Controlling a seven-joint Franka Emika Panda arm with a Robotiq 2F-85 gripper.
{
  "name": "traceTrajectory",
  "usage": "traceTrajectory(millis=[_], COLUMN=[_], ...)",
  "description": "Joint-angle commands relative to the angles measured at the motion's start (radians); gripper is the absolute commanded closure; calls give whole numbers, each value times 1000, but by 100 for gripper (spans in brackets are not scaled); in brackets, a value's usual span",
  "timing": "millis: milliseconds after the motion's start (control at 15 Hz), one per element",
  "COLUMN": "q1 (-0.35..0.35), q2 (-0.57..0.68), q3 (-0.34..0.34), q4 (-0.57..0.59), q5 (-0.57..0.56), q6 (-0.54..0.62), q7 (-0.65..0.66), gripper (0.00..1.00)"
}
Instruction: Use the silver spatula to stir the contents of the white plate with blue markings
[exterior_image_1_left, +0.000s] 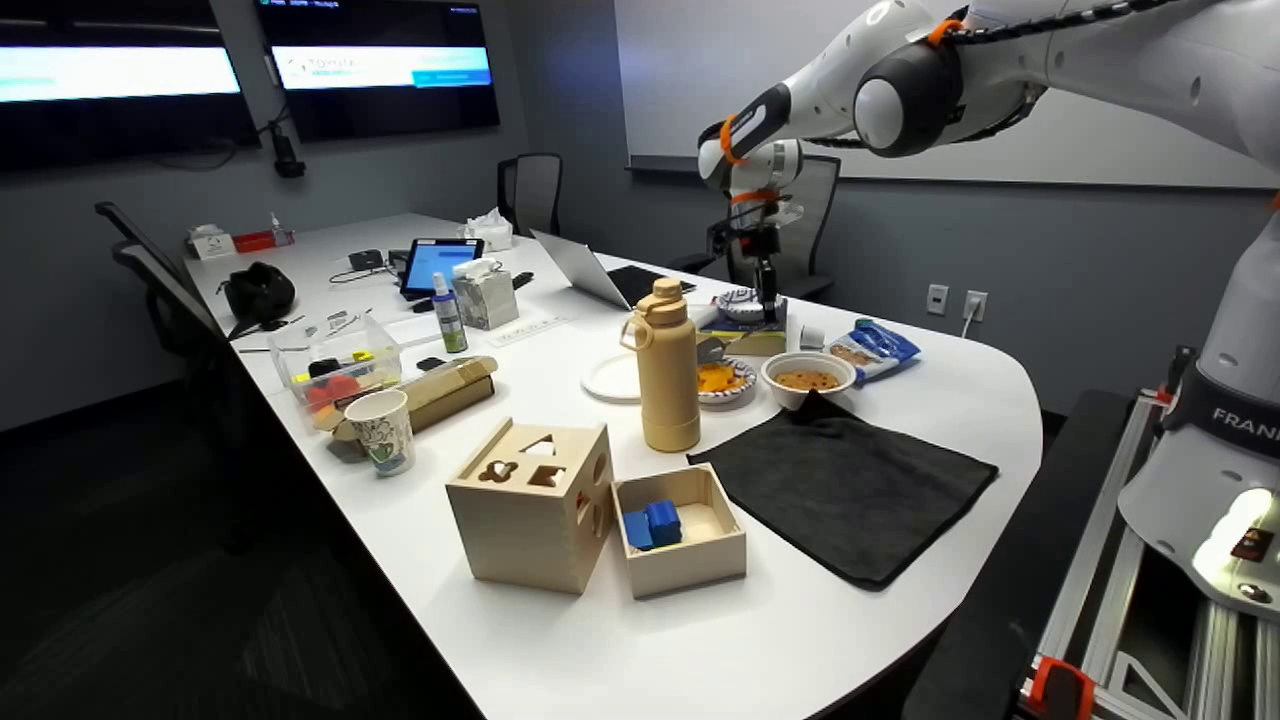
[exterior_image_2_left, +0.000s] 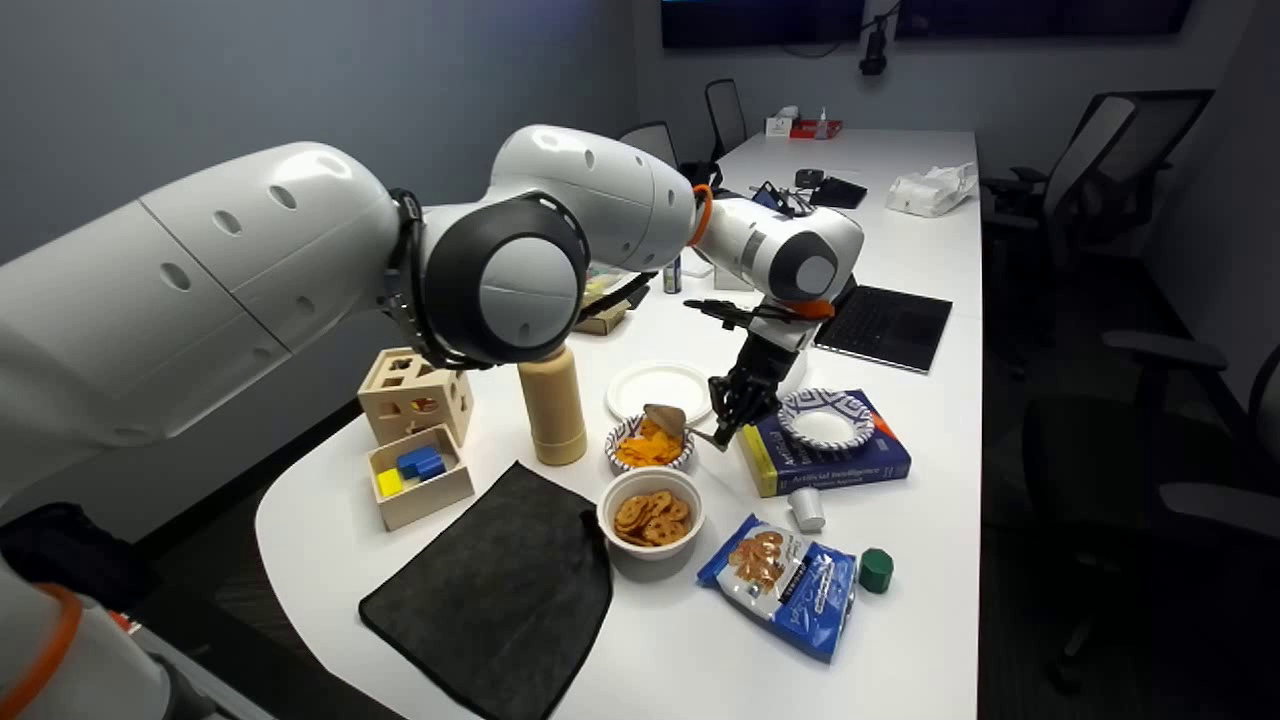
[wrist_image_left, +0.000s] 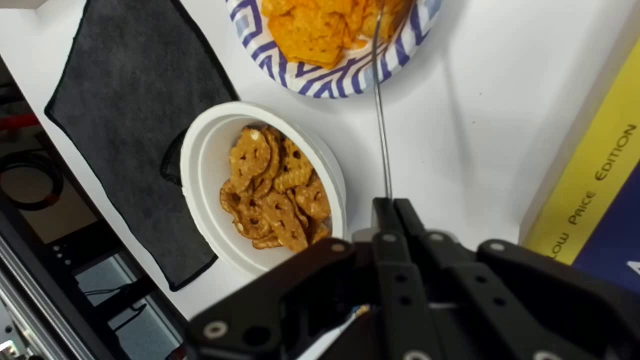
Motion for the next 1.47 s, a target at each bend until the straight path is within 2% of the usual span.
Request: traceTrajectory(millis=[0,333,733,1067,1400], q1=[53,99,141,161,181], q2=[1,-24,-58,-60,-61], q3=[-47,-115,-197,-211,-218], q4=[30,-10,-60,-61,-55], q5=[-24,-34,-56,-64,-72], q6=[-21,5,-25,-84,-171], q7=[161,176,166,88,109], gripper=[99,99,99,99,99])
